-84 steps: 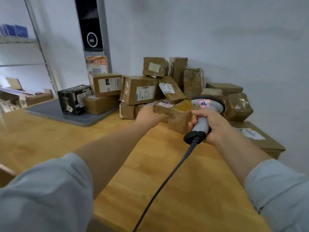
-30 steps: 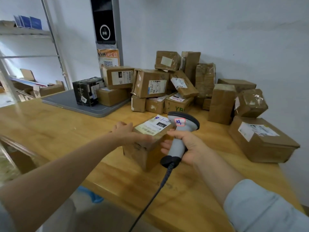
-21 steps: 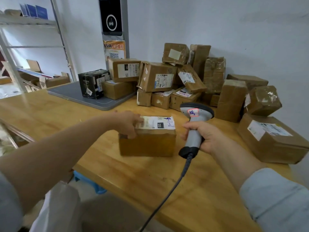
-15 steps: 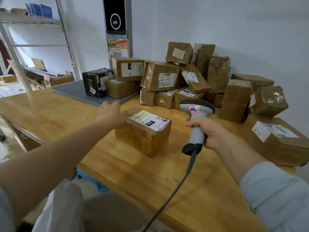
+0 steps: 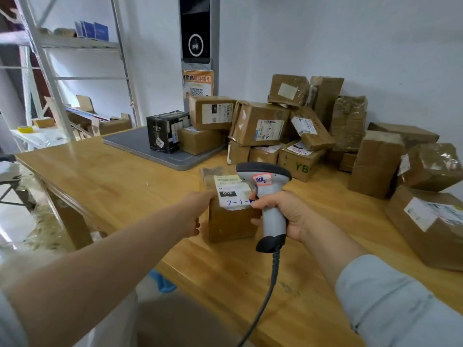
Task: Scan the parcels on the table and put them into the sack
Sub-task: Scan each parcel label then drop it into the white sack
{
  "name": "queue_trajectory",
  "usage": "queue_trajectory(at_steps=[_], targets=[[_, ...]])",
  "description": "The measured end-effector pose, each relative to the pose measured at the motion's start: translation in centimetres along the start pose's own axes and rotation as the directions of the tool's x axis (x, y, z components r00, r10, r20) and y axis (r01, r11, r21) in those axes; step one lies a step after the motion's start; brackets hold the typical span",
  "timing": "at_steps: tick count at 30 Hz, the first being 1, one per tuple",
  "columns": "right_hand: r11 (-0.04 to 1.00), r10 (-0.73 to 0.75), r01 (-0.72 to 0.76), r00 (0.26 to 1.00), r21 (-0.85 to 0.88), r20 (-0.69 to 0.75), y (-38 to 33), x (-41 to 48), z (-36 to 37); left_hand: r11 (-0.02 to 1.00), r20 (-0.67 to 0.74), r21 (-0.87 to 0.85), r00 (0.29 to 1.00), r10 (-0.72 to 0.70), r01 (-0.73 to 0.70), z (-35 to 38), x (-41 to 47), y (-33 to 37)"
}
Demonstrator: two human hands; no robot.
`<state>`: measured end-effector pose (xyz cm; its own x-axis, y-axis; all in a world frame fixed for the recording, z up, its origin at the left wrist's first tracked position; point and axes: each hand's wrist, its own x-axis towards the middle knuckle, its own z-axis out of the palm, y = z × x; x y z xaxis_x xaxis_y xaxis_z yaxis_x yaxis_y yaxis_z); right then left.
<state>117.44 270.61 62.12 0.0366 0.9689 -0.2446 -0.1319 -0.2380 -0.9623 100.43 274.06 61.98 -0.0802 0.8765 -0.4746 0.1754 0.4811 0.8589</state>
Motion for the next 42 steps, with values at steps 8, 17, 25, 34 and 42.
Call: queue_trajectory(at_steps=[8, 17, 25, 34, 42], targets=[[0.987, -0.082, 0.078, 0.996, 0.141, 0.028, -0.9, -1.4, 1.0, 0.994, 0.183, -0.073, 0.979, 0.093, -0.081, -3.3, -0.8, 1.1], [0.989, -0.130, 0.120, 0.983, 0.082, 0.128, -1.9, -4.8, 5.3, 0.968, -0.053, -0.014, 0.967, 0.249, -0.250, -9.4, -1.7, 1.2], [0.984, -0.155, 0.158, 0.987, -0.080, 0.040, -2.1, -6.9, 8.7, 0.958, -0.153, -0.035, 0.949, 0.275, -0.283, -13.3, -2.2, 0.3], [0.972, -0.182, 0.186, 0.982, -0.143, 0.042, -2.7, -7.8, 11.2, 0.960, -0.184, -0.021, 0.945, 0.271, -0.279, -16.1, -2.4, -0.8], [0.982, -0.151, 0.158, 0.986, -0.106, 0.073, -2.5, -8.5, 12.7, 0.963, -0.223, -0.046, 0.943, 0.249, -0.265, -17.8, -2.3, -1.5]])
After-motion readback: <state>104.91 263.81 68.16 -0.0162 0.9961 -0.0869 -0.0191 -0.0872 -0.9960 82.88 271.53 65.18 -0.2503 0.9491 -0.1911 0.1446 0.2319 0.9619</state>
